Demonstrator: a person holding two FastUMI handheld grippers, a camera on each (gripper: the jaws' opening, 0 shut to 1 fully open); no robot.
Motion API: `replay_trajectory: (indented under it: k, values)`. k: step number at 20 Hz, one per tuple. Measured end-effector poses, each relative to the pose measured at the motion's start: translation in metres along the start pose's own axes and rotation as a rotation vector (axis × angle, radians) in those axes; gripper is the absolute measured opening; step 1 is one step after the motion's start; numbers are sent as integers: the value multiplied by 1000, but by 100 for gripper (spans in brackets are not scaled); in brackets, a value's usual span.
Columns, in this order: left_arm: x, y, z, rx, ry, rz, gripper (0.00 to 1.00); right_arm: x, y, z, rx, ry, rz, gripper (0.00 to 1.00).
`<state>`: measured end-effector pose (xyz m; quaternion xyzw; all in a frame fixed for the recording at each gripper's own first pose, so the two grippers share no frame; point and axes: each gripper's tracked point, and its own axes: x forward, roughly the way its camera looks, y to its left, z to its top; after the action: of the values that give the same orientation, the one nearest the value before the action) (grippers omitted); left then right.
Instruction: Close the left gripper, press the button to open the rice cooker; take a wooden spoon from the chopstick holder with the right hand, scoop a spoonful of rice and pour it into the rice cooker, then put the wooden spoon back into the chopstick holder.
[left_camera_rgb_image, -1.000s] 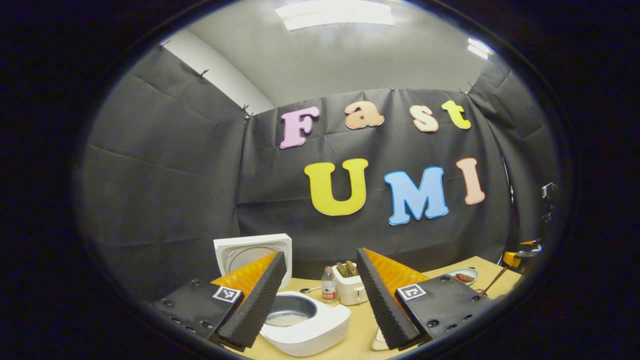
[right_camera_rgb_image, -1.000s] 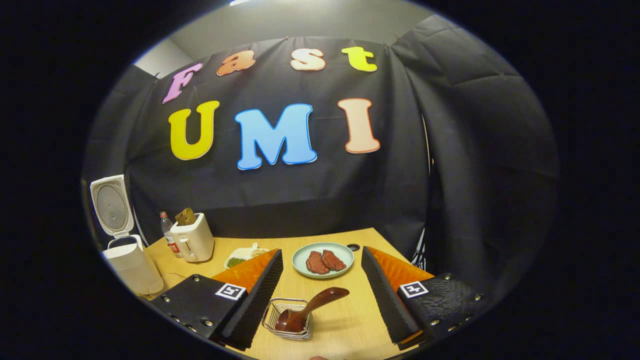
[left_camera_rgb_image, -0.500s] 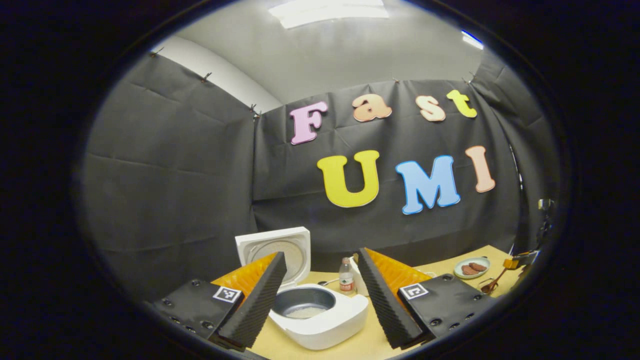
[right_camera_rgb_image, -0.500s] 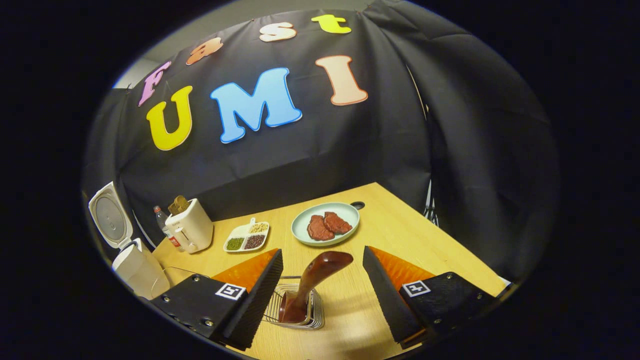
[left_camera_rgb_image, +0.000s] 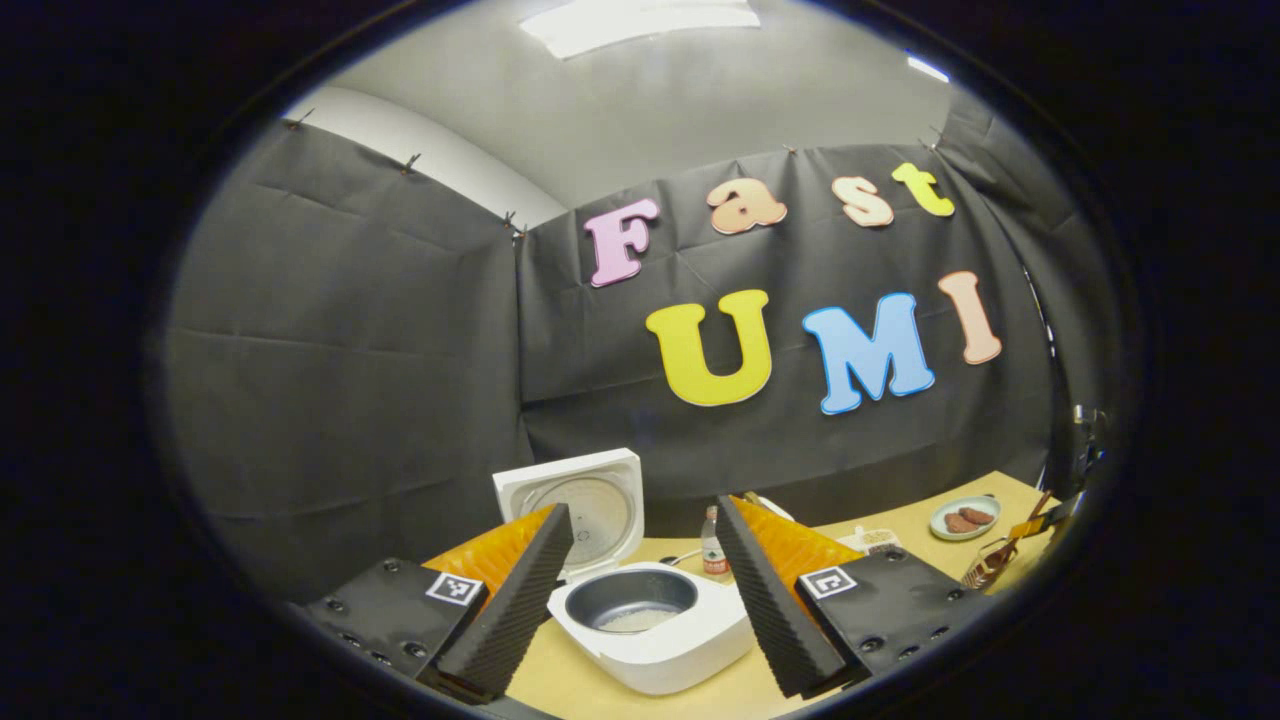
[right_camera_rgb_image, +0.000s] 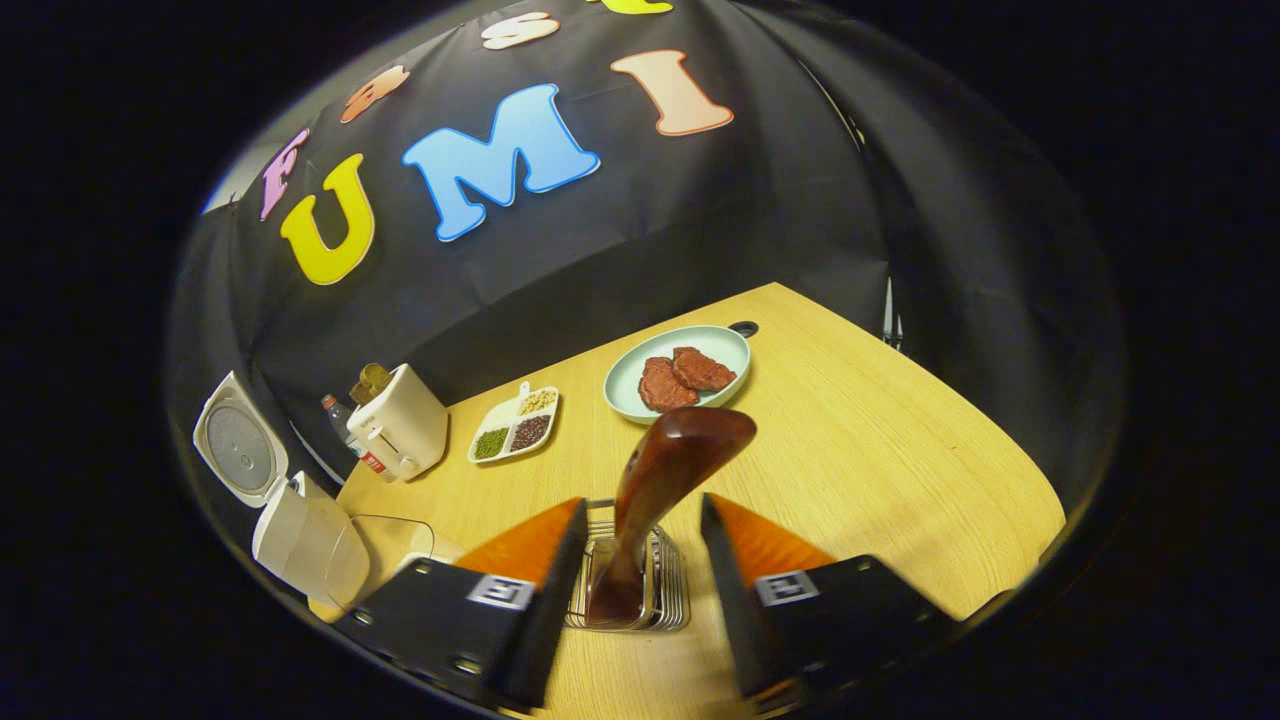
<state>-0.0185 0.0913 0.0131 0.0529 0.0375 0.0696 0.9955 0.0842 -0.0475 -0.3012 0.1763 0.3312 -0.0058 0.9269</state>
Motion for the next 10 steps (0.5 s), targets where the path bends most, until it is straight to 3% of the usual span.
replay_trajectory:
  k: [2, 3, 4, 5, 10]
  values:
    - [0, -1, -1, -6, -2, -2, 99, 2, 4, -5, -4, 11, 16, 30]
    - [-1, -1, 1, -8, -6, -6, 99, 6, 4, -4, 4, -19, 2, 32]
    - [0, 0, 2, -5, -10, -9, 99, -6, 12, 0, -2, -14, 24, 11]
    - [0, 1, 1, 1, -13, -11, 99, 5, 13, -3, -20, -11, 25, 10]
    - [4, 5, 4, -26, -31, -30, 97, -24, 29, 17, -100, -47, 44, 11]
